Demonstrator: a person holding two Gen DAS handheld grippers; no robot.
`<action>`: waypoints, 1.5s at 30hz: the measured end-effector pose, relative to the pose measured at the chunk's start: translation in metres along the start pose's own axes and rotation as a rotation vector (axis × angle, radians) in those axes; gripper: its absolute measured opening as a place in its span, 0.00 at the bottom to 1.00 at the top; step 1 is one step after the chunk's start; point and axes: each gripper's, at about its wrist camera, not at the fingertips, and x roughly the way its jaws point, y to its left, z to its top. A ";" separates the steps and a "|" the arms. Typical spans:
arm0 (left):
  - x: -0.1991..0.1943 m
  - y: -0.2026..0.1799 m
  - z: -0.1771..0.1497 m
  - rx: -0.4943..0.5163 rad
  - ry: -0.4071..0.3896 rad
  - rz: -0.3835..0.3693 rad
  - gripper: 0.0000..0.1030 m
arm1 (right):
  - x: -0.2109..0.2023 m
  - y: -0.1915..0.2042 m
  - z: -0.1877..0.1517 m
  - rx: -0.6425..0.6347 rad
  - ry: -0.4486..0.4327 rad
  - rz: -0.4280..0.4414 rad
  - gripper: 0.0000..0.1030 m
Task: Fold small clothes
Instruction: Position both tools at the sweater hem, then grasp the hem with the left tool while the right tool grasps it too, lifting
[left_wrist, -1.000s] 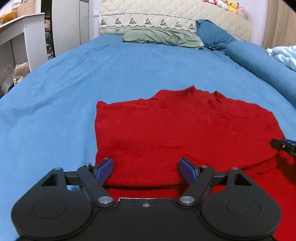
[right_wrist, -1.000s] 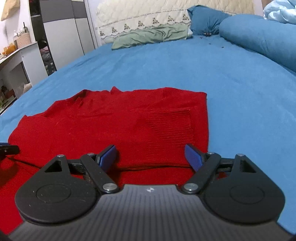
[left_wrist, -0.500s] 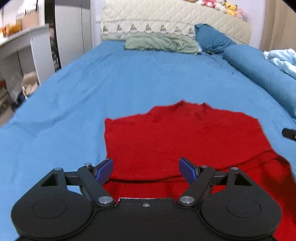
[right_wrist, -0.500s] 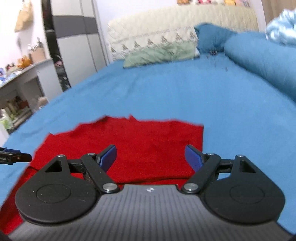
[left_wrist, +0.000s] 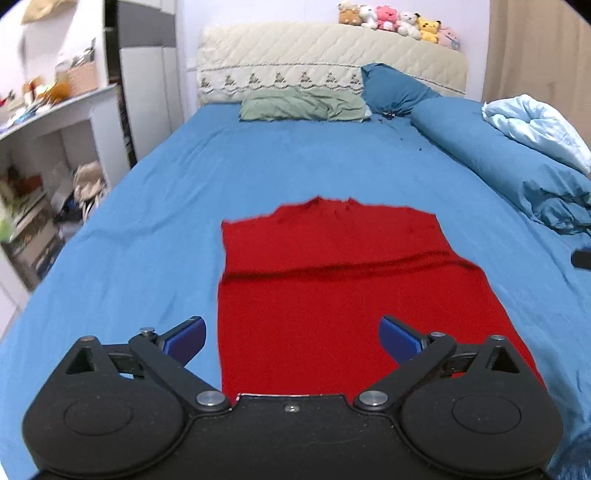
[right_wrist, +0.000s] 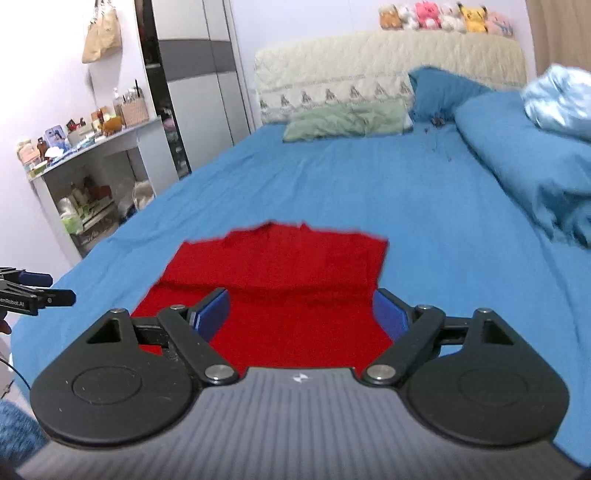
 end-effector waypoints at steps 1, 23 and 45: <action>-0.007 0.002 -0.011 -0.016 0.003 0.001 0.99 | -0.007 0.002 -0.010 0.002 0.013 -0.011 0.97; 0.024 0.041 -0.162 -0.282 0.150 0.012 0.67 | 0.002 -0.004 -0.175 0.189 0.286 -0.210 0.86; 0.023 0.035 -0.163 -0.266 0.141 0.010 0.06 | 0.027 -0.007 -0.176 0.145 0.264 -0.196 0.21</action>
